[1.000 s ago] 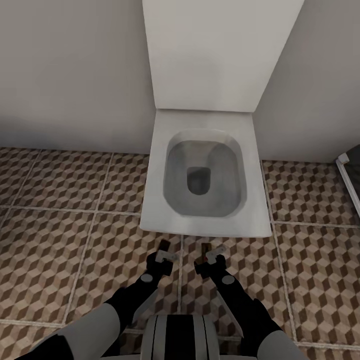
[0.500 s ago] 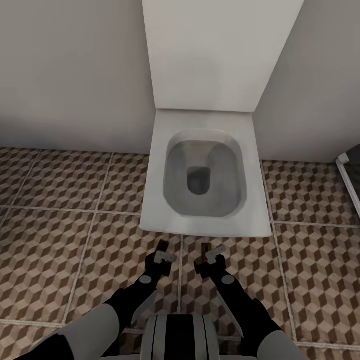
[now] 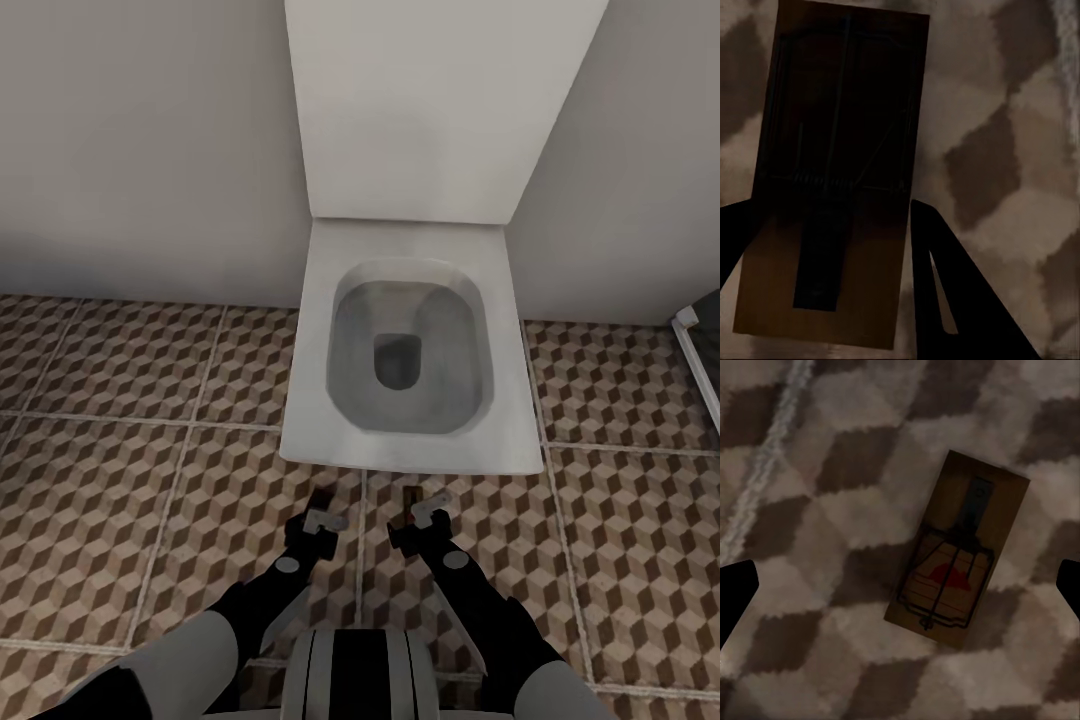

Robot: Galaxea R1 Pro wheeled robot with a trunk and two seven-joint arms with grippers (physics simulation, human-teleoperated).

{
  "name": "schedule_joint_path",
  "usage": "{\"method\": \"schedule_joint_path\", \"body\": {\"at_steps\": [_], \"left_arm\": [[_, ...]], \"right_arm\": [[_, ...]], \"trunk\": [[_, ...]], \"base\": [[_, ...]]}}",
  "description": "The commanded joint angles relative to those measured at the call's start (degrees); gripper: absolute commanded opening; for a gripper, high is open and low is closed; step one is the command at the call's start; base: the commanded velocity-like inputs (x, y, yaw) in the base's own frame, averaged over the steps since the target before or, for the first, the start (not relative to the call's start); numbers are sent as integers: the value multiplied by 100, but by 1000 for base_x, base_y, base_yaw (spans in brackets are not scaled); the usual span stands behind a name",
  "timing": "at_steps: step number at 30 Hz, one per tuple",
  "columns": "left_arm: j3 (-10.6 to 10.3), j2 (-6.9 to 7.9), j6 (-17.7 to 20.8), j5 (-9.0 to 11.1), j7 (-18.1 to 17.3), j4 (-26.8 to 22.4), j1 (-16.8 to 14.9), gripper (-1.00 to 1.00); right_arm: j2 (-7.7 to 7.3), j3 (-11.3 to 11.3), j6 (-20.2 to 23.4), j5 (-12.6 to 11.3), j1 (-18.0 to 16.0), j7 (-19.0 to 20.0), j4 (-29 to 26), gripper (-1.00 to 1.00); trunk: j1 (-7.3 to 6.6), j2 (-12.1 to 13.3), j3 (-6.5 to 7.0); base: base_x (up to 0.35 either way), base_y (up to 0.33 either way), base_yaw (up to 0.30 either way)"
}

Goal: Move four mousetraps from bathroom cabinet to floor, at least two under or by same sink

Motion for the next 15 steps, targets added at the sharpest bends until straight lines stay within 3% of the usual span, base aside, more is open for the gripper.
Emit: {"method": "schedule_joint_path", "body": {"at_steps": [1,15], "left_arm": [[-49,0,-22,33,39,27,-6,-100],[-44,-7,-161,30,36,118,-6,-100]], "right_arm": [[-3,17,39,26,-2,-31,-8,100],[-4,17,39,26,-2,-27,-8,100]], "trunk": [[-1,-1,-3],[-1,-1,-3]], "base": [[0,0,0],[0,0,0]]}}
